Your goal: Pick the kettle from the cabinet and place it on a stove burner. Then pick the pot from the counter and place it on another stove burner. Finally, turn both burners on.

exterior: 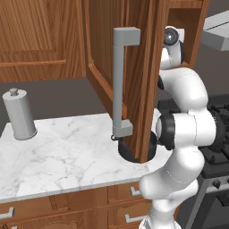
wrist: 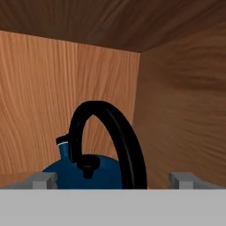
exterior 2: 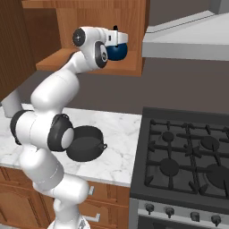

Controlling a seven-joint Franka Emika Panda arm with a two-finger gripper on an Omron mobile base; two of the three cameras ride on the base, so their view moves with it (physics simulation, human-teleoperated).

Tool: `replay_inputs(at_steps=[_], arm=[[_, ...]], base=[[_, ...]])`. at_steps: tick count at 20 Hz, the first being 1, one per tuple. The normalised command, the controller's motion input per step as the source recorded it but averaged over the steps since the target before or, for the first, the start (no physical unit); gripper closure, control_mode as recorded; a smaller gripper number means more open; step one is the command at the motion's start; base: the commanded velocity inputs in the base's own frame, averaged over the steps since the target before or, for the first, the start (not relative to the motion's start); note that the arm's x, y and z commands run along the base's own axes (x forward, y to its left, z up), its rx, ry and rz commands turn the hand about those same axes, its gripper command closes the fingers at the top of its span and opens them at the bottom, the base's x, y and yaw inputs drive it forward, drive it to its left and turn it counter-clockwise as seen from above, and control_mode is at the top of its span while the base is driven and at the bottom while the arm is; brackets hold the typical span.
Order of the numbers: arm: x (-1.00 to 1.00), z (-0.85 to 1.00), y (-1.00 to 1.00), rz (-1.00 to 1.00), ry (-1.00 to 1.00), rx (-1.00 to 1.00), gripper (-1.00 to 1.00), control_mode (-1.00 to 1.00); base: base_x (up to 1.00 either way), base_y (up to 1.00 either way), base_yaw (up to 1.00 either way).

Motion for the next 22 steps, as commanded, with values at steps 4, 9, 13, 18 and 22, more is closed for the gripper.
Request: replay_inputs(at_steps=[4, 9, 13, 18, 22], arm=[[0.07, 0.00, 0.00, 0.00, 0.00, 0.00, -1.00, -1.00], [0.11, 0.00, -0.02, 0.00, 0.00, 0.00, -1.00, -1.00], [0.09, 0.00, -0.01, 0.00, 0.00, 0.00, 1.00, -1.00], [0.04, 0.00, 0.00, 0.00, 0.00, 0.00, 1.00, -1.00], [0.00, 0.00, 0.00, 0.00, 0.00, 0.00, 1.00, -1.00]], base=[[0.00, 0.00, 0.00], [0.00, 0.00, 0.00], [0.00, 0.00, 0.00], [0.00, 0.00, 0.00], [0.00, 0.00, 0.00]])
